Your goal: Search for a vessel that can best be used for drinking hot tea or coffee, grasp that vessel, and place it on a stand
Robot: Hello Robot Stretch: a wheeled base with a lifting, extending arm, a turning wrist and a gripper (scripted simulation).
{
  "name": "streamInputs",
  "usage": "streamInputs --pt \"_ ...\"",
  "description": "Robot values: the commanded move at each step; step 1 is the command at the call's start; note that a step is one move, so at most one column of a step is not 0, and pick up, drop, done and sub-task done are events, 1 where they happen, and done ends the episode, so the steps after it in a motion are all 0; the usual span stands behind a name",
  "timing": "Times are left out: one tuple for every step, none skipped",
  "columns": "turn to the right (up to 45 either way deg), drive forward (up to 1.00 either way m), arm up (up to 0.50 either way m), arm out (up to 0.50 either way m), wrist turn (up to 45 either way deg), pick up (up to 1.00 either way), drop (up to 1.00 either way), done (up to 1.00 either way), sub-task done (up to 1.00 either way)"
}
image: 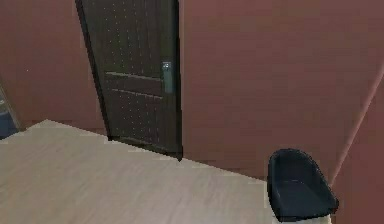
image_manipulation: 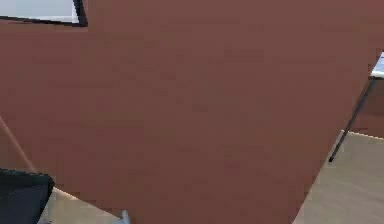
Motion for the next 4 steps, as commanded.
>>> streamInputs --pt "-18.0 0.0 0.0 0.0 0.0 0.0 0.0 0.0 0.0" --pt "0.0 0.4 0.0 0.0 0.0 0.0 0.0 0.0 0.0" --pt "-45.0 0.0 0.0 0.0 0.0 0.0 0.0 0.0 0.0" --pt "0.0 1.0 0.0 0.0 0.0 0.0 0.0 0.0 0.0"
